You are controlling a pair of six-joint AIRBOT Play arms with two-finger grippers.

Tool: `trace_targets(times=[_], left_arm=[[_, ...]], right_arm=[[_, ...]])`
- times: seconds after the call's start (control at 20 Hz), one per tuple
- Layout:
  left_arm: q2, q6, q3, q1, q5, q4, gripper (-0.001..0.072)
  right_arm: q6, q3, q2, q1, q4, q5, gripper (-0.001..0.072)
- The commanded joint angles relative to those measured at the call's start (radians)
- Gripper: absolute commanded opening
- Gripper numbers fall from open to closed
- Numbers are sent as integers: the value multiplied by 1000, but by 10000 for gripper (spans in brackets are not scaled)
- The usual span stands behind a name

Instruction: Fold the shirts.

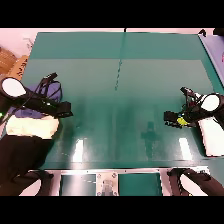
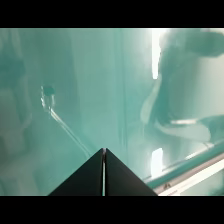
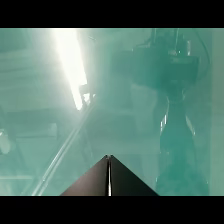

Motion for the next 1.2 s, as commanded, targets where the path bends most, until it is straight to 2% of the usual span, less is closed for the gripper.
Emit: trace_targets(times=[0.0, 0.05, 0.1, 0.15, 0.35, 0.4, 0.65, 0.85, 0.9, 0.95, 1.0, 1.05, 1.15], left_arm=[[0, 12, 0, 0, 60, 8, 21], [0, 20, 0, 0, 76, 39, 24], [0, 20, 0, 0, 106, 117, 306], [0, 14, 1, 0, 151, 225, 720], [-4, 9, 15, 7, 340, 707, 716], [-18, 10, 15, 27, 364, 770, 715], [-193, 19, 14, 210, 359, 800, 715], [-360, 19, 14, 237, 404, 774, 714], [-388, 19, 14, 237, 413, 770, 693], [-402, 19, 15, 237, 418, 771, 470], [-403, 19, 19, 237, 417, 773, 141], [-400, 19, 38, 237, 401, 773, 21], [-399, 19, 124, 232, 326, 765, 19]], right_arm=[[1, 0, 0, -1, 0, -4, 23], [1, 0, 0, -1, 0, -5, 23], [1, 0, 0, -1, 1, -11, 22], [1, 0, 0, -1, 1, -20, 22], [1, 0, 0, -1, 0, -74, 23], [1, 0, 0, -1, 0, -83, 23], [0, 0, 0, -1, 0, -101, 23], [0, 0, 0, -1, 0, -102, 23], [0, 1, 0, -1, 0, -105, 22], [0, 1, 0, -1, 0, -106, 22], [0, 1, 0, -1, 0, -106, 23], [0, 1, 0, -1, 0, -106, 22], [0, 2, 0, -1, 0, -106, 22]])
